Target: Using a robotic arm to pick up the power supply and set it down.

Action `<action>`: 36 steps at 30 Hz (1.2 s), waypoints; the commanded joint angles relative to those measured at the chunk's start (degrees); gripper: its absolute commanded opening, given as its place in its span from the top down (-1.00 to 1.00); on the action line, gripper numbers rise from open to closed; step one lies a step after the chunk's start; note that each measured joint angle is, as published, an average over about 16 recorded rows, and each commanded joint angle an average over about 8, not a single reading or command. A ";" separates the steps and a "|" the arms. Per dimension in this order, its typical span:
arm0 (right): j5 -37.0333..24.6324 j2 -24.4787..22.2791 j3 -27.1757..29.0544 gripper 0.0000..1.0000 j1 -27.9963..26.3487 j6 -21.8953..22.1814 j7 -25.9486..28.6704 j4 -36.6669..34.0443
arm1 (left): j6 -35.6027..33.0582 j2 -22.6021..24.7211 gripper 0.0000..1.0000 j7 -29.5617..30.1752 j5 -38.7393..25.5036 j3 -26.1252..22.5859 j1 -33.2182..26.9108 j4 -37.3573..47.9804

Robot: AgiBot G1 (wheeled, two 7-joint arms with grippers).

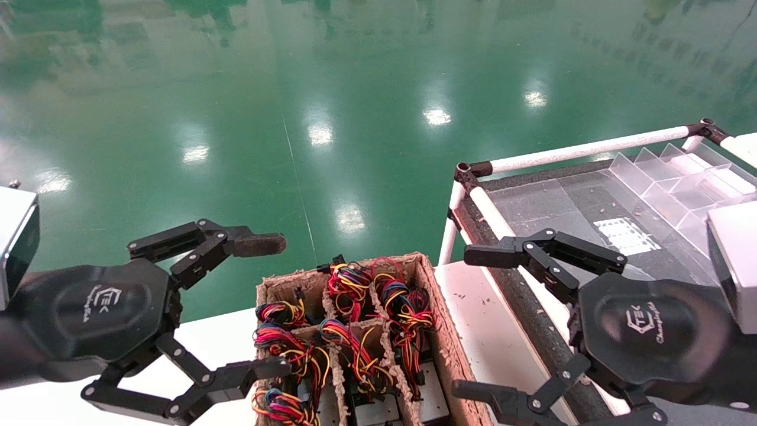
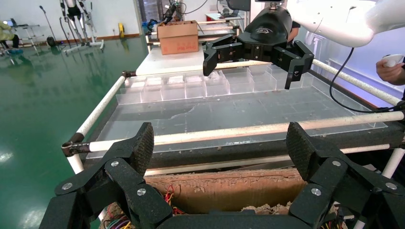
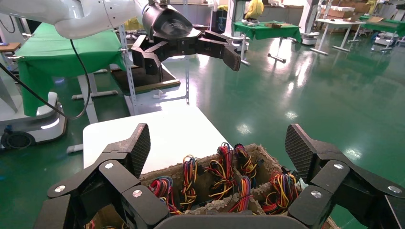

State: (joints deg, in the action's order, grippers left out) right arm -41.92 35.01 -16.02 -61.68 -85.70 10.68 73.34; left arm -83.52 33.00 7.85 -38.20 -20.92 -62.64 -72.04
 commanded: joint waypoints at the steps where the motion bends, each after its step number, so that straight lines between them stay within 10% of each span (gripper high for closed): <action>1: 0.00 0.00 0.00 -1.00 0.00 0.00 0.00 0.00 | 0.00 0.00 -1.00 0.00 0.00 0.00 0.00 0.00; 17: 0.00 0.00 0.00 -1.00 0.00 0.00 0.00 0.00 | 0.00 0.00 -1.00 0.00 0.00 0.00 0.00 0.00; 26: 0.00 0.00 0.00 -1.00 0.00 0.00 0.00 0.00 | 0.00 0.00 0.99 0.00 0.00 0.00 0.00 0.00; 36: 0.00 0.00 0.00 -1.00 0.00 0.00 0.00 0.00 | 0.00 0.00 1.00 0.00 0.00 0.00 0.00 0.00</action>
State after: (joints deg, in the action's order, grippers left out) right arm -41.92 35.01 -16.02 -61.68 -85.70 10.68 73.34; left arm -83.52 33.00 7.85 -38.20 -20.92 -62.64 -72.04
